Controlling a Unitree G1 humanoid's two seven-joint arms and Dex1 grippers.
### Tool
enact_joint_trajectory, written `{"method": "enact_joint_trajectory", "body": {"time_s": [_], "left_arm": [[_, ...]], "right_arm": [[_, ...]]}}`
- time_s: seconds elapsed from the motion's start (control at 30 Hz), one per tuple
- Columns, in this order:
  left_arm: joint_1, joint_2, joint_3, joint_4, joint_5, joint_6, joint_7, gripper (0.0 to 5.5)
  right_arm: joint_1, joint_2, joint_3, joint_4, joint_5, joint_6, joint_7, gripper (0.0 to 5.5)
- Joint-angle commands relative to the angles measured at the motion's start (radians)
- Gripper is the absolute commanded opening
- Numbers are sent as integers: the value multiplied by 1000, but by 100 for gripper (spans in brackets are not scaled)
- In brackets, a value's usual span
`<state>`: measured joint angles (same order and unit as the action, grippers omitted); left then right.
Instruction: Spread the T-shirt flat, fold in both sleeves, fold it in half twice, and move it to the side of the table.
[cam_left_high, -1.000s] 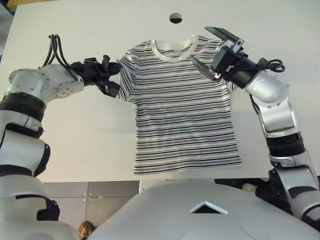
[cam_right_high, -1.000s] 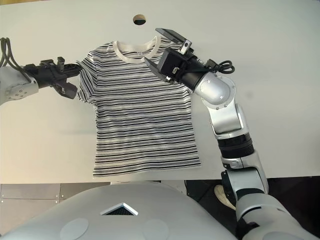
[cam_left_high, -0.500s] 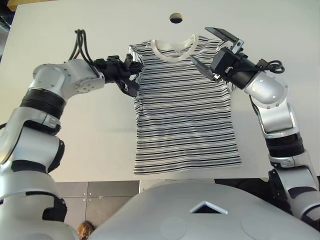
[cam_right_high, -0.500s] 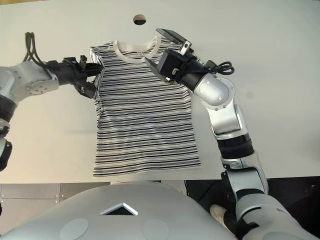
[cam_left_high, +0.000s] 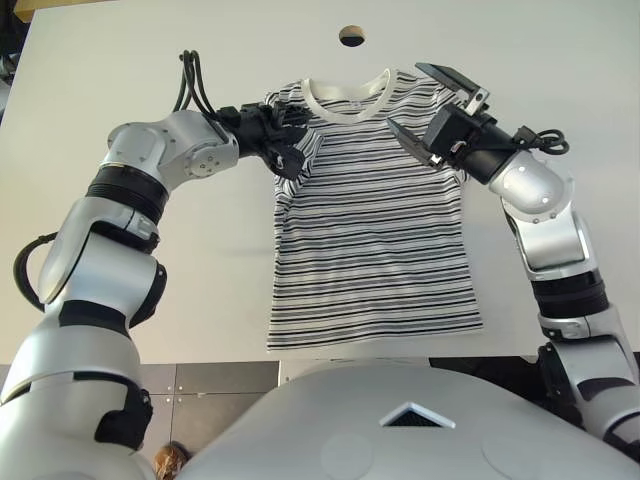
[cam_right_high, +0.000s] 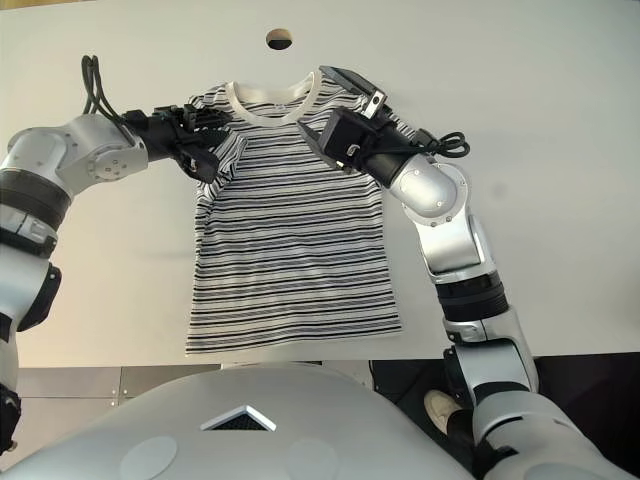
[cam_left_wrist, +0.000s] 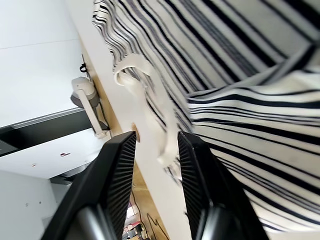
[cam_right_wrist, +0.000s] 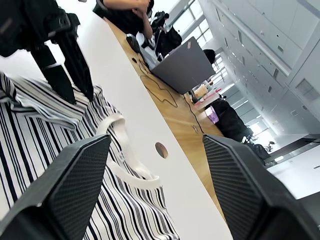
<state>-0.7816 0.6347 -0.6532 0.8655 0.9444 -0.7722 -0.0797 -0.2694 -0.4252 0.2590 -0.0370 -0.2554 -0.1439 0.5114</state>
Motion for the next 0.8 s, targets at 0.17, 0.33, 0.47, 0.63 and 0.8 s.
{"method": "enact_joint_trajectory", "body": {"time_s": [0.17,0.33,0.47,0.63,0.8], "left_arm": [[6,45,72,-58,-71,1,40,150],[57,159,152,-166,-131,-14,14,150],[137,206,181,-247,-136,-9,10,150],[270,269,242,-384,-168,26,-14,150],[345,295,290,-466,-186,54,-41,150]], "right_arm": [[-124,-96,-17,274,-87,-146,-53,342],[-303,-232,22,620,-213,-396,-123,342],[-396,-295,83,827,-338,-561,-224,342],[-477,-278,162,1039,-433,-654,-322,342],[-540,-285,296,1151,-606,-672,-469,342]]}}
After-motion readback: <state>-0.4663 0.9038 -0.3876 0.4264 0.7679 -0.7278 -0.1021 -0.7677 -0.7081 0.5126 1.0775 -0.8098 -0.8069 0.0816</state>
